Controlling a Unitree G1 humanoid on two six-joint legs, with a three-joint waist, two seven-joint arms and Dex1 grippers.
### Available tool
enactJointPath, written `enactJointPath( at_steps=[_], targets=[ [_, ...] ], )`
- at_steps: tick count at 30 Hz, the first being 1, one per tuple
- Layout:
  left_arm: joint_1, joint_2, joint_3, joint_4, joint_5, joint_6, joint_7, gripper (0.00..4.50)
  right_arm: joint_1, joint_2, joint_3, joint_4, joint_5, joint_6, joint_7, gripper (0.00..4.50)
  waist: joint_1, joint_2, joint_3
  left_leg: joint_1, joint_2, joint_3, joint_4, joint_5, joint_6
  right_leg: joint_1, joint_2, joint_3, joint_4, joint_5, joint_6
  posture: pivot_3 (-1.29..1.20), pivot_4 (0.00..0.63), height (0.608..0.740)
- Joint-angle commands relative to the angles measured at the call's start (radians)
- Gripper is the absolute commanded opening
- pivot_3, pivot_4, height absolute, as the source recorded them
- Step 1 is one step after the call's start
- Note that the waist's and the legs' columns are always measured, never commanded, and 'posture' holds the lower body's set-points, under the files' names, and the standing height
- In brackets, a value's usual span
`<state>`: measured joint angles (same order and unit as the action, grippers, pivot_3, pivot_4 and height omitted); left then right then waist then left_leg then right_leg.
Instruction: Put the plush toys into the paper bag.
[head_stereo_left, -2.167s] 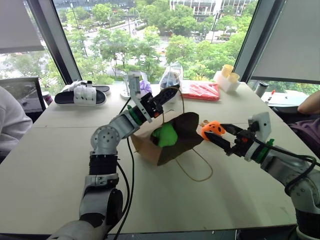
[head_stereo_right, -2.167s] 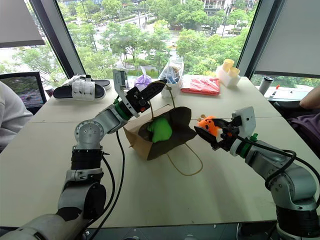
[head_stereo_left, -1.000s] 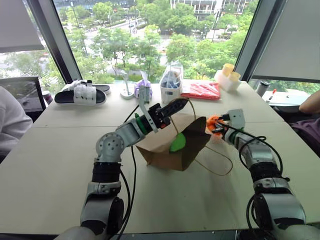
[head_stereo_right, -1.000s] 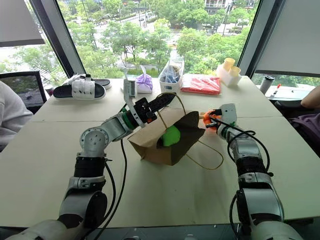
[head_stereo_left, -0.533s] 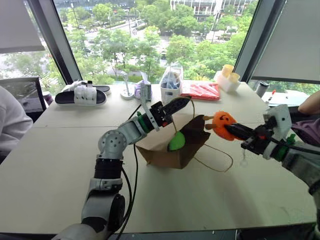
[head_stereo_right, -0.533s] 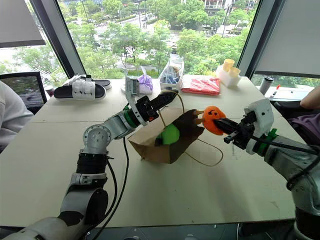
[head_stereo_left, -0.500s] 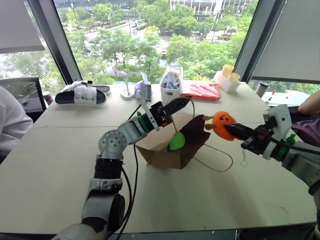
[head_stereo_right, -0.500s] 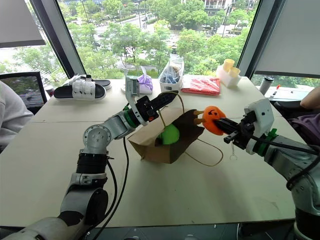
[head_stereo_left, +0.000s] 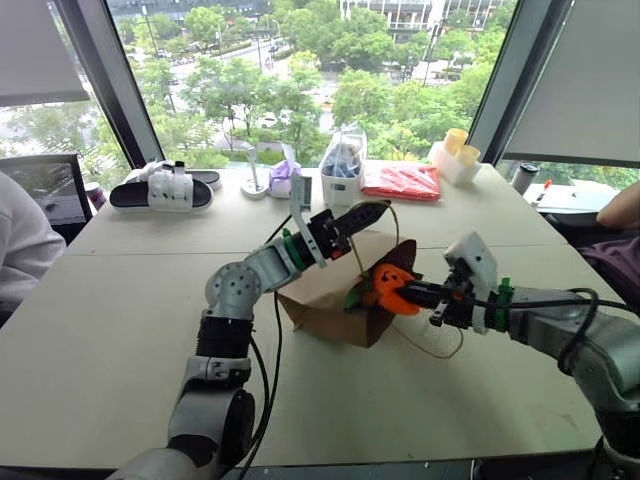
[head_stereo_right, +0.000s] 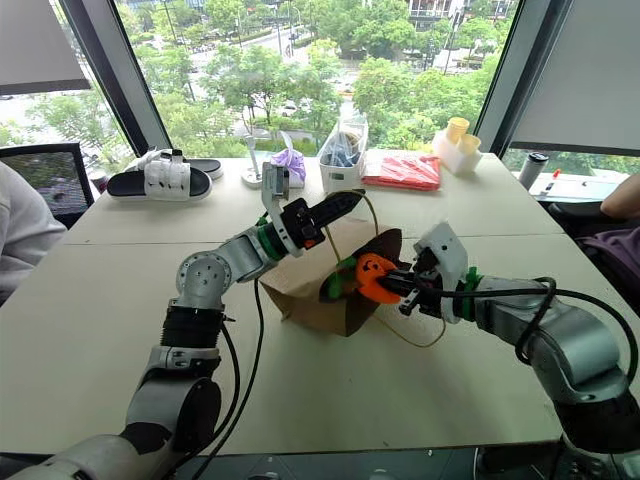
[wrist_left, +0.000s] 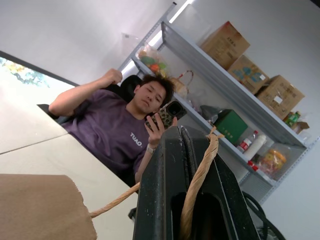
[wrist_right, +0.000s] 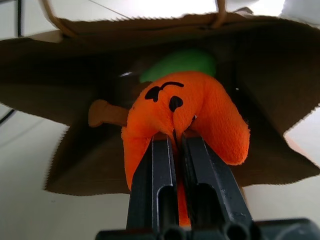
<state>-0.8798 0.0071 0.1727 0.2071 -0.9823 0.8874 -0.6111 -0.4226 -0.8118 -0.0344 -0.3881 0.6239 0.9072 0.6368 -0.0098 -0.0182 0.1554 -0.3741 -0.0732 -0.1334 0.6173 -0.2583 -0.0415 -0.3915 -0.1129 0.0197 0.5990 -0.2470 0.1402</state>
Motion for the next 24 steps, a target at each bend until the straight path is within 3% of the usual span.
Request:
enactJointPath(
  at_steps=[1,5,13,16,23,24],
  targets=[
    [-0.008,-0.007,0.004,-0.056,-0.021,0.004,0.004,0.00,-0.096,0.004,0.067,0.055,-0.082,-0.067,0.036,0.04,-0.003,0.000,0.000,0.000,0.000,0.000,0.000,0.000,0.000,0.000,0.000,0.000,0.000,0.000,0.000,0.00,0.150,0.740],
    [0.005,-0.015,0.002,-0.077,-0.028,0.011,0.015,0.00,-0.201,0.037,0.149,0.090,-0.125,-0.083,0.080,0.04,-0.002,0.000,0.000,0.000,0.000,0.000,-0.001,0.001,-0.001,-0.001,0.000,0.000,0.000,0.000,0.000,0.00,0.150,0.740],
    [0.009,-0.030,0.012,-0.084,-0.039,0.013,0.034,0.00,-0.271,0.107,0.312,0.146,-0.268,-0.126,0.101,0.04,0.000,0.000,0.000,0.000,0.000,0.000,0.000,0.001,-0.003,-0.001,0.000,0.000,0.000,0.000,0.000,0.00,0.150,0.740],
    [-0.001,-0.033,0.027,-0.071,-0.044,0.007,0.043,0.00,-0.271,0.122,0.318,0.162,-0.310,-0.146,0.092,1.06,0.000,0.000,0.000,0.000,0.000,0.000,0.000,0.002,-0.004,-0.001,0.000,0.000,0.000,0.000,0.000,0.00,0.150,0.740],
    [-0.028,-0.026,0.068,-0.029,-0.051,-0.008,0.063,0.00,-0.238,0.105,0.229,0.104,-0.298,-0.128,0.096,4.44,-0.001,0.000,0.000,0.000,0.000,-0.001,-0.001,0.002,-0.005,-0.001,0.000,0.000,0.000,0.000,0.000,0.00,0.150,0.740],
    [-0.033,-0.023,0.071,-0.020,-0.048,-0.013,0.061,0.00,-0.216,0.111,0.158,0.067,-0.248,-0.103,0.090,4.44,-0.001,0.000,0.000,0.000,0.000,-0.001,-0.001,0.003,-0.005,-0.001,0.000,0.000,0.000,0.000,0.000,0.00,0.150,0.740]
  ],
)
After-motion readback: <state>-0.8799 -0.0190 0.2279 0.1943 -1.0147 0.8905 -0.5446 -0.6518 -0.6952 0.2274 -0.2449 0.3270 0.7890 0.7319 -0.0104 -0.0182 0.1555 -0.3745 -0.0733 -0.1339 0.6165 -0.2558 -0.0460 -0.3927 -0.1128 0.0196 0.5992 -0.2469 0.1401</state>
